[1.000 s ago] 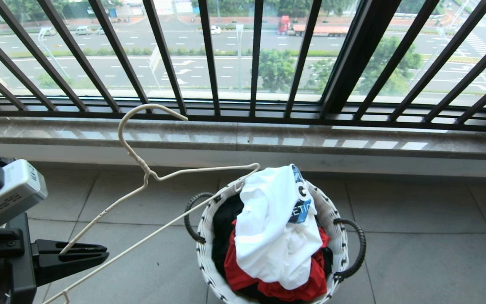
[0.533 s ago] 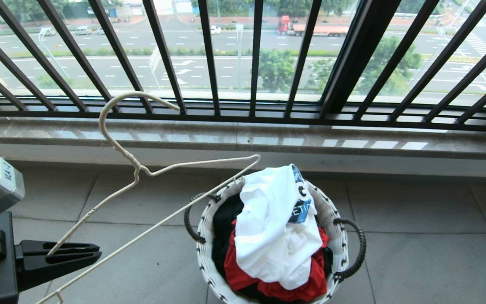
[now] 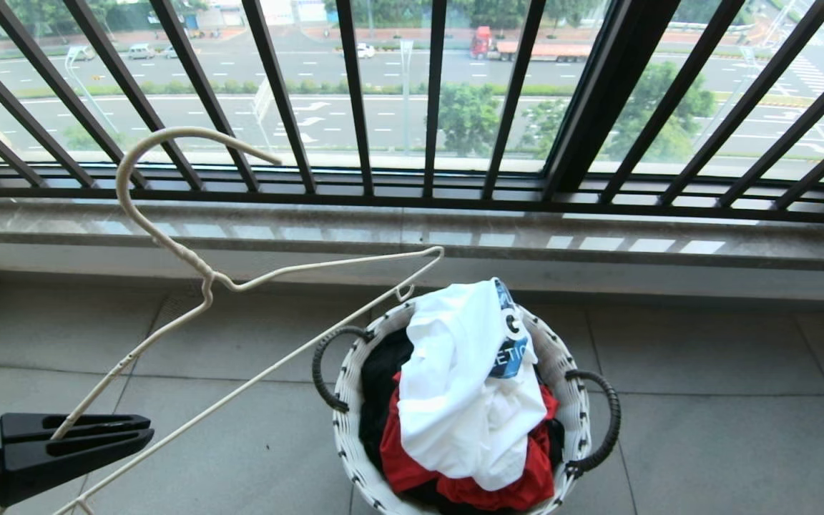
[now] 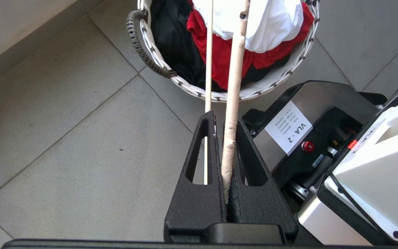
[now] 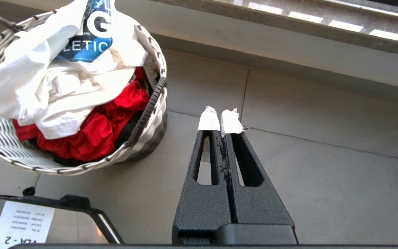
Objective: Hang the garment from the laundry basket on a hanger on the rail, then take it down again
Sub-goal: Pick up clothes from the basket
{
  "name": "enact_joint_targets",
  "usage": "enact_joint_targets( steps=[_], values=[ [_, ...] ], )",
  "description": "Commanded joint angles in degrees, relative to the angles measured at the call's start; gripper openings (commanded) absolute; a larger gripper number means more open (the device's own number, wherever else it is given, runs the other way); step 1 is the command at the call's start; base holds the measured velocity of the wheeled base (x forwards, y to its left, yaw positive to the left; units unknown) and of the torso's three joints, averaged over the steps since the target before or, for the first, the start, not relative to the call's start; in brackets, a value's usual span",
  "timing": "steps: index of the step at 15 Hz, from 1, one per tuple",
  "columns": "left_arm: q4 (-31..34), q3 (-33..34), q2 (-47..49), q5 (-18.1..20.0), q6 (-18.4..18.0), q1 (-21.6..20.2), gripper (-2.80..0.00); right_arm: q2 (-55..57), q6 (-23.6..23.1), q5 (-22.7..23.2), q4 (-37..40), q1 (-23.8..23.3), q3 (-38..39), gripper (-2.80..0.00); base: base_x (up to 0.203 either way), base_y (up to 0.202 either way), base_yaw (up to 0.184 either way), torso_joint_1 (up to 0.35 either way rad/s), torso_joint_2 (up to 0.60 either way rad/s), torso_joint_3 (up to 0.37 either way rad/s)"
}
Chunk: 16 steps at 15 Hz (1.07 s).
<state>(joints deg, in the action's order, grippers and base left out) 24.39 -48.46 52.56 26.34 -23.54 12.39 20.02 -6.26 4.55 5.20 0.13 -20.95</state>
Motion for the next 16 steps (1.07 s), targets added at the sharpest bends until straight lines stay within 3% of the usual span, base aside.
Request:
enact_joint_targets(
  steps=[1, 4, 7, 12, 16],
  values=[
    [0.1, -0.1, -0.1, 0.0, 0.1, -0.1, -2.80, 15.1, -0.4, 0.5, -0.1, 0.1, -4.9, -2.80, 0.000, 0.000, 0.000, 0.000, 0.00, 0.000],
    [0.1, -0.4, 0.0, -0.4, 0.5, -0.1, -2.80, 30.3, 0.1, 2.0, -0.4, 0.8, -10.7, -2.80, 0.000, 0.000, 0.000, 0.000, 0.00, 0.000],
    [0.1, -0.6, 0.3, -0.5, 0.5, -0.1, -2.80, 45.7, 4.5, 2.7, -4.1, 4.4, -16.2, -2.80, 0.000, 0.000, 0.000, 0.000, 0.00, 0.000],
    [0.1, -2.3, 1.6, -0.9, 2.6, -0.6, -2.80, 67.2, 8.0, 1.9, -11.5, 18.7, -27.7, -2.80, 0.000, 0.000, 0.000, 0.000, 0.00, 0.000],
    [-1.0, -2.6, 1.4, -0.9, 2.7, -2.2, -2.80, 76.6, 8.5, -0.3, -12.6, 24.1, -36.3, -2.80, 0.000, 0.000, 0.000, 0.000, 0.00, 0.000]
  ],
)
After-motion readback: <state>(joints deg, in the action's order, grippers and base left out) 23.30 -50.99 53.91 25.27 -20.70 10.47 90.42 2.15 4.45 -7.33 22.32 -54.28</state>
